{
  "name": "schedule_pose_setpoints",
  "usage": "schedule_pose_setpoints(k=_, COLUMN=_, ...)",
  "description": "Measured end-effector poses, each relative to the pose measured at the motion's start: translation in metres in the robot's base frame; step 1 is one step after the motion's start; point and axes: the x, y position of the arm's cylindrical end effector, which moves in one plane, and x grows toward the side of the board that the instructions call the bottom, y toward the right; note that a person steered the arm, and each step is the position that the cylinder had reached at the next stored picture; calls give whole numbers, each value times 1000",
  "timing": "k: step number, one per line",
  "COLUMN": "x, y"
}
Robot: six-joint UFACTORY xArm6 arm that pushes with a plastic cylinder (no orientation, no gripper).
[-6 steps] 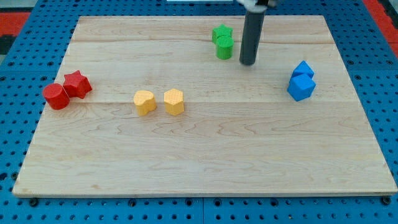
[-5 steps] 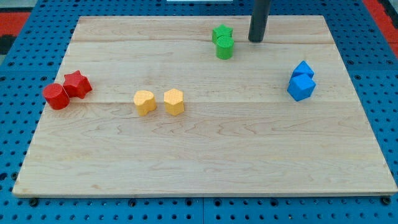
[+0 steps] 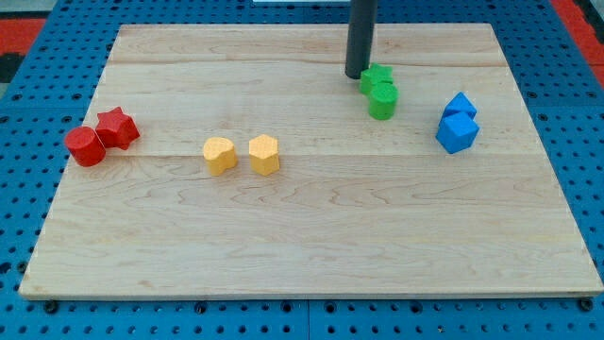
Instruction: Move the green star and green circle near blue triangle and blue cube
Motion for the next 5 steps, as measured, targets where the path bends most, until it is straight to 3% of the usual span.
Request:
schedule_pose_setpoints(k=1, x=-31, y=6)
schedule_pose_setpoints(k=2, x=-24, y=44)
schedule_pose_setpoints(k=5, x=98, y=44)
